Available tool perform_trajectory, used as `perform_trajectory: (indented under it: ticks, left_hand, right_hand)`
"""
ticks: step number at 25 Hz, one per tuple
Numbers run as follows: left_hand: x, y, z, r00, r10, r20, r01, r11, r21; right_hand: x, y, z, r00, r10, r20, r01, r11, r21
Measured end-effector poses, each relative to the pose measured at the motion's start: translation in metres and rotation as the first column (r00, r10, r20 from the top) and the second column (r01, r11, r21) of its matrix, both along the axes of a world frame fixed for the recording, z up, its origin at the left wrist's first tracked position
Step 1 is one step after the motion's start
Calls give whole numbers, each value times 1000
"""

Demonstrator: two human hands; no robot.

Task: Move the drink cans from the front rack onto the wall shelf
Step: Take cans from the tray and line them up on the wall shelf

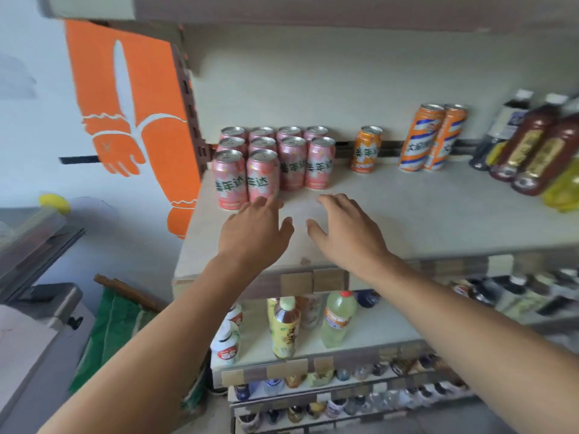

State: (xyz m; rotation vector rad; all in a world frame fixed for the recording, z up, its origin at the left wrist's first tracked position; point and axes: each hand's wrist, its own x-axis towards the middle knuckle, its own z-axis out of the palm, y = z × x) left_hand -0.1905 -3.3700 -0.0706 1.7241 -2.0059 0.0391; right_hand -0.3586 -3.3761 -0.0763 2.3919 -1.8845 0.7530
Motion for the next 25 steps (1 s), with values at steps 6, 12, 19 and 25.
perform_trajectory:
  ticks: [6,12,19,25]
  left_hand:
    - [-120,27,4,949,-314,-15,313,948,-65]
    - [-278,68,-4,792,-607,67,610,790,-56]
    - [-474,139,-32,539,-837,98,837,545,53]
    - [-594,199,-59,371,-925,88,916,380,130]
  right_hand:
    - [-126,83,9,960,-234,-153,231,972,-33]
    - [-260,168,-7,857,-504,-111,505,863,-15]
    - [-416,273,-43,665,-741,-100,747,654,121]
    - [-510,355,-87,478,-877,-57,861,454,231]
